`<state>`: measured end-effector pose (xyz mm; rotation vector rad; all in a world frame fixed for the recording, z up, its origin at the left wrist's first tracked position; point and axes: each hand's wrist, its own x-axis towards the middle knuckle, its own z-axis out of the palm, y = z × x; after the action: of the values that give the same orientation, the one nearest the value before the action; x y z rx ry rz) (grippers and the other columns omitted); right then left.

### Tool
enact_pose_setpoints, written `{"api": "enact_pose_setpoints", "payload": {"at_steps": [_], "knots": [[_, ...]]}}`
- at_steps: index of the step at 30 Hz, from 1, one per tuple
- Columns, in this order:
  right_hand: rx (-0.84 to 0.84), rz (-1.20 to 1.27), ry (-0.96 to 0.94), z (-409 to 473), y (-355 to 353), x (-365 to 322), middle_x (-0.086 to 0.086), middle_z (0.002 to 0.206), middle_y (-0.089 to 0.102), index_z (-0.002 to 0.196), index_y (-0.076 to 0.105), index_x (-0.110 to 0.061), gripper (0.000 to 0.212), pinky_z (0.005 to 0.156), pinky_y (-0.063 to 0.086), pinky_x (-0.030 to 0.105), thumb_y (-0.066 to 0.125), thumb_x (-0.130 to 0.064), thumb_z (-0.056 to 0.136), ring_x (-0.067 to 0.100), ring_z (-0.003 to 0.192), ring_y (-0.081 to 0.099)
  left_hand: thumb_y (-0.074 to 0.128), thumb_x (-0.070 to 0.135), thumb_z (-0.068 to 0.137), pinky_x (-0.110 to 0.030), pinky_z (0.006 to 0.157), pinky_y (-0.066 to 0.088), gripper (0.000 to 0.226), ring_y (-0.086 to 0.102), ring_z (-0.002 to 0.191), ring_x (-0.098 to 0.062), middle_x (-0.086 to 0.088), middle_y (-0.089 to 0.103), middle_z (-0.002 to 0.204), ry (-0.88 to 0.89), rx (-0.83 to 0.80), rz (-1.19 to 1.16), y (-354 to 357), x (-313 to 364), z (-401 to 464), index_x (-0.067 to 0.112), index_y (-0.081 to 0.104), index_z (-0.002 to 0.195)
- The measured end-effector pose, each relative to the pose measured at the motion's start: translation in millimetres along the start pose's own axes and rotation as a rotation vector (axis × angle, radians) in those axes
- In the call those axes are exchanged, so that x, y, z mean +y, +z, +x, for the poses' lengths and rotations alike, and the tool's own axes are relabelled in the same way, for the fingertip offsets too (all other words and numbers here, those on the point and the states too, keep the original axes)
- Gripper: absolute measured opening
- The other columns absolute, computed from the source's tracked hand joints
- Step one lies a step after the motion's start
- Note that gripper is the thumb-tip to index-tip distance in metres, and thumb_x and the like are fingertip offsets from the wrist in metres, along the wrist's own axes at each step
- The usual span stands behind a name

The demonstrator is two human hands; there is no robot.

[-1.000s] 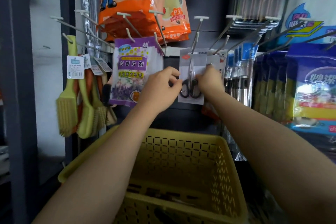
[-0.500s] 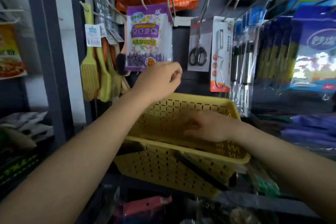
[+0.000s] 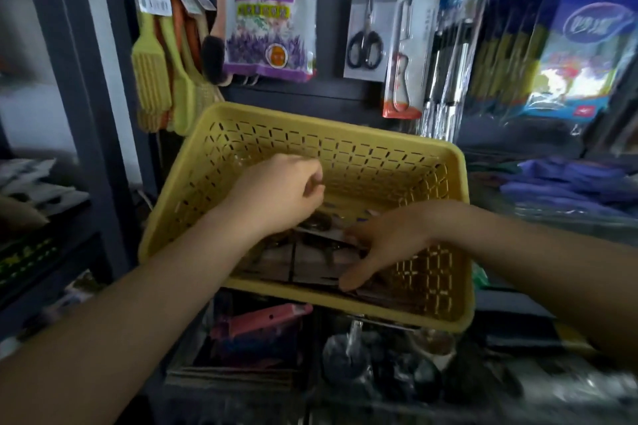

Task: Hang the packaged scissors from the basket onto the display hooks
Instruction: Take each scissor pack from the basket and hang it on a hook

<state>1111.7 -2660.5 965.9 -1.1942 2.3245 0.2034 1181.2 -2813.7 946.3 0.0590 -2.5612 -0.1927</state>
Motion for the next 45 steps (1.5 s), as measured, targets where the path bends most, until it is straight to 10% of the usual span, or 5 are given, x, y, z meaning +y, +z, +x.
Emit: {"api": "enact_pose_setpoints", "payload": {"at_steps": [19,27,34,40,45], "knots": [[0.196,-0.189,-0.048,22.7,-20.3,23.7,-0.003,0.117,0.059,0.126,0.052,-0.018,0.062,0.093,0.045,0.035,0.060,-0.056,0.078,0.019,0.106,0.056,0.062,0.032,0.082,-0.031,0.090,0.044,0.060,0.052,0.114,-0.022,-0.004,0.049,0.135,-0.004,-0.673,0.219,15.2,-9.6,16.7,0.020,0.037,0.135],[0.466,-0.470,-0.086,25.0,-24.4,28.9,-0.006,0.073,0.053,0.083,0.058,-0.019,0.005,0.058,0.040,0.025,0.056,-0.021,0.087,0.015,0.073,0.055,0.064,0.022,0.079,-0.036,0.086,0.048,0.038,0.055,0.099,-0.019,-0.002,0.057,0.118,-0.019,-0.507,0.217,15.3,-21.3,23.5,0.023,0.052,0.116],[1.227,0.364,-0.272,16.9,-47.4,37.9,-0.001,0.072,0.064,0.088,0.063,-0.015,0.015,0.060,0.051,0.023,0.054,-0.026,0.092,0.013,0.065,0.061,0.069,0.036,0.074,-0.028,0.091,0.038,0.059,0.045,0.110,-0.011,0.005,0.046,0.120,0.004,0.067,-0.180,-15.5,-14.3,27.1,0.019,0.043,0.125],[1.033,1.394,-0.405,5.5,-56.5,48.9,0.012,0.078,0.068,0.079,0.055,-0.010,0.015,0.075,0.058,0.043,0.053,-0.013,0.093,0.028,0.071,0.068,0.065,0.056,0.067,-0.038,0.106,0.028,0.081,0.032,0.132,-0.020,-0.001,0.034,0.145,0.217,0.114,0.204,-23.0,-0.5,27.7,0.019,0.037,0.134],[0.831,1.545,-0.693,0.6,-60.3,51.5,0.001,0.060,0.063,0.088,0.058,-0.008,0.025,0.042,0.046,0.015,0.043,-0.026,0.096,0.009,0.048,0.056,0.058,0.011,0.080,-0.031,0.050,0.051,0.025,0.067,0.068,-0.026,-0.012,0.071,0.088,0.315,0.425,0.292,-26.3,7.1,40.2,0.005,0.059,0.104]]}}
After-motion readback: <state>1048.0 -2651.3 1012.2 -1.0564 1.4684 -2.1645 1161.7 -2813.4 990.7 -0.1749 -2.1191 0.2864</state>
